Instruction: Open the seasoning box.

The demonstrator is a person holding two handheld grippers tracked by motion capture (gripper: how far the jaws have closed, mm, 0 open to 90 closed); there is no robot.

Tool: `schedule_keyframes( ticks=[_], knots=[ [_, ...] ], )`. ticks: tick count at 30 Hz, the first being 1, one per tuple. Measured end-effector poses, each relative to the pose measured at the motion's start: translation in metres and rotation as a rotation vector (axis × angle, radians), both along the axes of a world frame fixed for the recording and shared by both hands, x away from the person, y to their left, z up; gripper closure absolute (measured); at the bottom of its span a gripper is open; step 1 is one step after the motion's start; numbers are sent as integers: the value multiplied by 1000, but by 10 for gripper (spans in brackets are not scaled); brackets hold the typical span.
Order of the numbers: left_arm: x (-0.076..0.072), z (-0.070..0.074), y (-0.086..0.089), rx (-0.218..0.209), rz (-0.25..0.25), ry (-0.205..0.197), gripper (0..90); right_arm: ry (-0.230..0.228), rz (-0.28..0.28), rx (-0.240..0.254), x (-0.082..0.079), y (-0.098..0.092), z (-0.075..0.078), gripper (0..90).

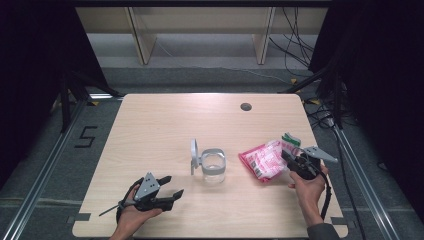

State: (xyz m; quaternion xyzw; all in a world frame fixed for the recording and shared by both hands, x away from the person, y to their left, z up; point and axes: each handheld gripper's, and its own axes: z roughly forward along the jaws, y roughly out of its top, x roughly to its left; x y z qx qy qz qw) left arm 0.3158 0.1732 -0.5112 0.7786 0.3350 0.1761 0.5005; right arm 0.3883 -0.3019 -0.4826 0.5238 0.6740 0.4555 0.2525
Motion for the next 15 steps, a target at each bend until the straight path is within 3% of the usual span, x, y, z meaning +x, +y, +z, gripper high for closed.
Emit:
schedule_keyframes(
  ticks=[1, 3, 8, 9, 10, 11, 15],
  knots=[
    [0, 0, 0, -1, 0, 0, 332, 12, -7, 28, -2, 3, 1, 880],
    [1, 1, 1, 15, -14, -17, 332, -7, 7, 30, -3, 4, 3, 881],
    [0, 0, 0, -2, 1, -1, 332, -29, 22, 13, -5, 8, 7, 881],
    [0, 0, 0, -3, 1, 0, 332, -41, 27, 35, -8, 11, 10, 884],
    [0, 0, 0, -5, 0, -3, 332, -69, 54, 4, -7, 11, 11, 884],
    [0, 0, 0, -5, 1, 2, 332, -43, 44, 15, -10, 14, 14, 884],
    [0, 0, 0, -5, 2, 2, 333, -79, 65, -5, -11, 16, 17, 884]
  ],
)
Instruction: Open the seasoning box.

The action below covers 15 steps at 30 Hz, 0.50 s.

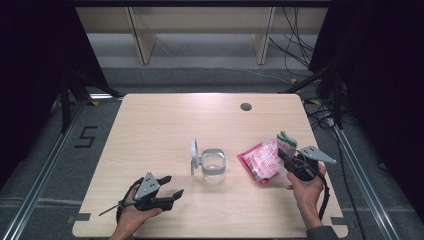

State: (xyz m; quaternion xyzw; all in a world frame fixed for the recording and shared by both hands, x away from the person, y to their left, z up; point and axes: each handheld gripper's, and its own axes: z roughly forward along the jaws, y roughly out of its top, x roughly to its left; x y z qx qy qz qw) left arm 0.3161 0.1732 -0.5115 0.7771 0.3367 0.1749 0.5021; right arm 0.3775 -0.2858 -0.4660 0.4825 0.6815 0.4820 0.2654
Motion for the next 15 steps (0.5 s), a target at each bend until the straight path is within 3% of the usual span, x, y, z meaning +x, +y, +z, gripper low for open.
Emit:
schedule_keyframes(
  ticks=[1, 2, 4, 7, 8, 9, 11, 12, 13, 14, 15],
  knots=[
    [0, 0, 0, 2, 2, 1, 332, 10, -6, 33, -2, 3, 0, 884],
    [0, 0, 0, 1, 2, 1, 332, -9, 15, 9, -2, 3, 2, 885],
    [0, 0, 0, 1, 2, 2, 332, -1, 8, 29, -4, 5, 3, 885],
    [0, 0, 0, 0, -1, 1, 332, -28, 18, 5, -4, 6, 5, 885],
    [0, 0, -1, -4, 0, 2, 333, -25, 18, 33, -5, 8, 7, 885],
    [1, 0, -1, -3, 0, 4, 333, -39, 29, 17, -5, 7, 7, 886],
    [1, -1, -1, -7, 1, 6, 333, -24, 31, 46, -8, 10, 10, 886],
    [1, -1, -1, -8, -4, 8, 333, -54, 47, 30, -6, 8, 10, 886],
    [1, -1, -1, -10, -3, 7, 333, -24, 30, 50, -10, 11, 12, 886],
    [1, -1, -1, -10, -3, 7, 333, -24, 30, 50, -10, 11, 12, 886],
    [2, -1, -1, -10, -8, 7, 333, -50, 51, 39, -9, 10, 13, 887]
  ],
)
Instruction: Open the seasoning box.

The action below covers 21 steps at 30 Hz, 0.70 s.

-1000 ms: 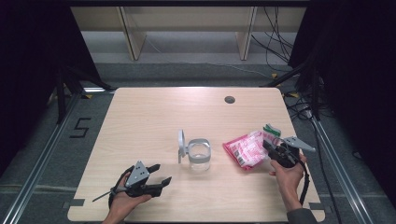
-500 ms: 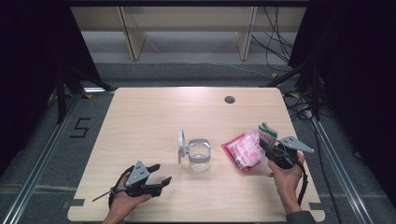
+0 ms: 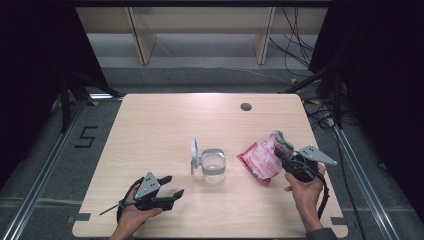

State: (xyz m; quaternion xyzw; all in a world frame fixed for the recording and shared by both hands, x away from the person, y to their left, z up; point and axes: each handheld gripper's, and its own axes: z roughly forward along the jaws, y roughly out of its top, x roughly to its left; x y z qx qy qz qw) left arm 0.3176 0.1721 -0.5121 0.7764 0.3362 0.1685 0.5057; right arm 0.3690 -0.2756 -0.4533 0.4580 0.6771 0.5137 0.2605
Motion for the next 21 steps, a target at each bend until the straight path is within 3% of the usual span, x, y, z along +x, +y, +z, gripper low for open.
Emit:
schedule_keyframes(
  ticks=[6, 7, 10, 11, 12, 19, 20, 21],
  knots=[
    [1, 0, 1, 6, -4, 1, 333, -5, 26, -20, -3, 5, 6, 889],
    [1, 0, 0, 5, -4, 1, 333, 4, 13, 5, -5, 7, 6, 889],
    [0, 0, 0, 0, -1, 3, 332, 7, 18, -4, -5, 5, 7, 890],
    [0, 0, 0, -1, -2, 4, 331, 23, 22, 30, -6, 6, 7, 889],
    [0, 0, 0, -3, -2, 3, 331, 0, 27, 26, -5, 6, 6, 889],
    [0, 1, 0, -6, -2, 1, 331, -10, 68, 25, -6, 9, 9, 890],
    [0, 2, 0, -12, -4, 1, 332, -5, 64, 55, -7, 10, 11, 890],
    [-1, 3, 0, -7, -1, -5, 331, -25, 66, 41, -6, 9, 11, 890]
  ],
)
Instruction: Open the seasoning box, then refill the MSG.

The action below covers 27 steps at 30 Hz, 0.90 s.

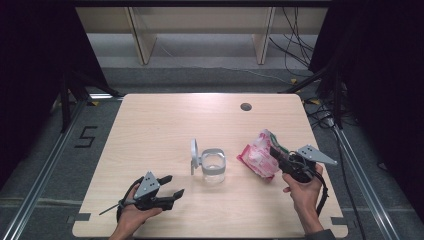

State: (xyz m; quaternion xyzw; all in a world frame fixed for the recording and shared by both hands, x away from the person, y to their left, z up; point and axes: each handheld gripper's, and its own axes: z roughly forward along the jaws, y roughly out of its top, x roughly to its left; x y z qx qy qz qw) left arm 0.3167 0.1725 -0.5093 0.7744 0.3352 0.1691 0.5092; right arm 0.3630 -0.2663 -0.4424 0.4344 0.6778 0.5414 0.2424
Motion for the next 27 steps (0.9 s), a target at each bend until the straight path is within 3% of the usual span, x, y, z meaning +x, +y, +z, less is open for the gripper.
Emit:
schedule_keyframes(
  ticks=[2, 7, 8, 9, 16, 17, 19, 20, 21, 22, 24, 25, 27],
  knots=[
    [-1, 1, 0, -3, -7, -2, 331, 14, 5, 6, -1, 1, 2, 890],
    [-3, 4, -1, -2, -10, -7, 330, -16, 13, 1, -4, 1, 10, 893],
    [-3, 3, -1, -1, -15, -5, 330, -2, 13, 26, -5, 3, 12, 893],
    [-3, 3, -2, -3, -14, -4, 330, -26, 29, 7, -5, 2, 14, 895],
    [-6, 5, -4, -3, -20, -8, 330, -26, 49, 7, -8, 4, 18, 899],
    [-7, 5, -5, -5, -26, -11, 329, -7, 39, 13, -12, 6, 21, 900],
    [-7, 6, -4, 1, -32, -9, 329, -22, 42, 7, -12, 6, 21, 900],
    [-7, 6, -4, 14, -42, -28, 329, -40, 55, 3, -12, 6, 23, 899],
    [-8, 6, -6, -3, -27, -6, 329, -40, 55, 3, -12, 6, 23, 899],
    [-9, 6, -7, 2, -36, -8, 330, -53, 60, 19, -14, 7, 25, 900],
    [-9, 6, -8, 2, -41, -5, 329, -38, 57, 30, -16, 8, 27, 900],
    [-10, 6, -9, -1, -40, -7, 329, -60, 64, 26, -15, 7, 28, 900],
    [-11, 7, -10, 8, -40, -13, 330, -55, 67, 14, -19, 8, 33, 899]
  ],
)
